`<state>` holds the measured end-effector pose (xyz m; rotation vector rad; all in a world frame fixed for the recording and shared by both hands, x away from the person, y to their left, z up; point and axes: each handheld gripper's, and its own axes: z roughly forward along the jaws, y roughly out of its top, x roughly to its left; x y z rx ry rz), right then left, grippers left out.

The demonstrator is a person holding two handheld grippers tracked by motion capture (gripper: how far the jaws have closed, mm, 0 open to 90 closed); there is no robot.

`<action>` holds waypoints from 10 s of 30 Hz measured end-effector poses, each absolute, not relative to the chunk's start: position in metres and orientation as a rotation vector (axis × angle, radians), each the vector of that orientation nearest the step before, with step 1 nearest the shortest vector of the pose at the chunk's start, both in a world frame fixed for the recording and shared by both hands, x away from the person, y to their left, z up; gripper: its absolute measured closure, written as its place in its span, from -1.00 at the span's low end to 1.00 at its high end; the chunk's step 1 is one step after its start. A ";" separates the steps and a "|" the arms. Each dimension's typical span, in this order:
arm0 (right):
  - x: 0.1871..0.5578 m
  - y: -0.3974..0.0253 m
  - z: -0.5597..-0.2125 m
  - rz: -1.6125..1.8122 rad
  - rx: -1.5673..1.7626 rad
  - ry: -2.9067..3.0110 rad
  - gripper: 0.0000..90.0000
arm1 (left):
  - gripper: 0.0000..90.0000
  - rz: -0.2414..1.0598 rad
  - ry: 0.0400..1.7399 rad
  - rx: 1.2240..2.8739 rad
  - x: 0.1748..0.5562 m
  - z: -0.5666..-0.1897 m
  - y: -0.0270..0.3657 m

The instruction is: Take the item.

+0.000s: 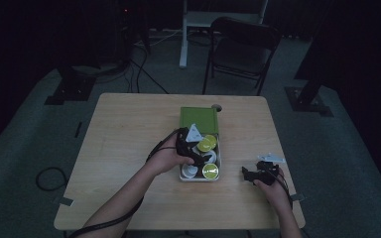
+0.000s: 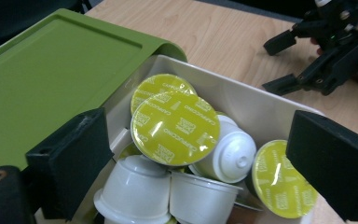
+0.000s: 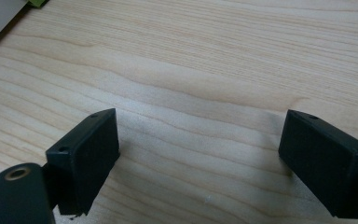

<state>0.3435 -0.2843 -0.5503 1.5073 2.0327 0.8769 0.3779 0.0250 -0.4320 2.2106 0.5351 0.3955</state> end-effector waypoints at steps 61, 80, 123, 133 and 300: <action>0.344 -0.284 -0.550 0.878 1.507 2.032 -0.74 | -0.14 0.399 0.558 2.251 0.375 -0.411 0.027; 0.343 -0.284 -0.550 0.878 1.509 2.032 -0.74 | -0.14 0.447 0.613 2.196 0.365 -0.403 0.068; 0.343 -0.284 -0.550 0.877 1.508 2.033 -0.74 | -0.14 0.502 0.824 2.141 0.348 -0.433 0.155; 0.343 -0.284 -0.550 0.877 1.508 2.033 -0.74 | -0.14 0.509 0.890 2.139 0.339 -0.449 0.176; 0.343 -0.283 -0.550 0.887 1.485 2.055 -0.75 | -0.60 0.277 0.602 2.156 0.306 -0.528 0.165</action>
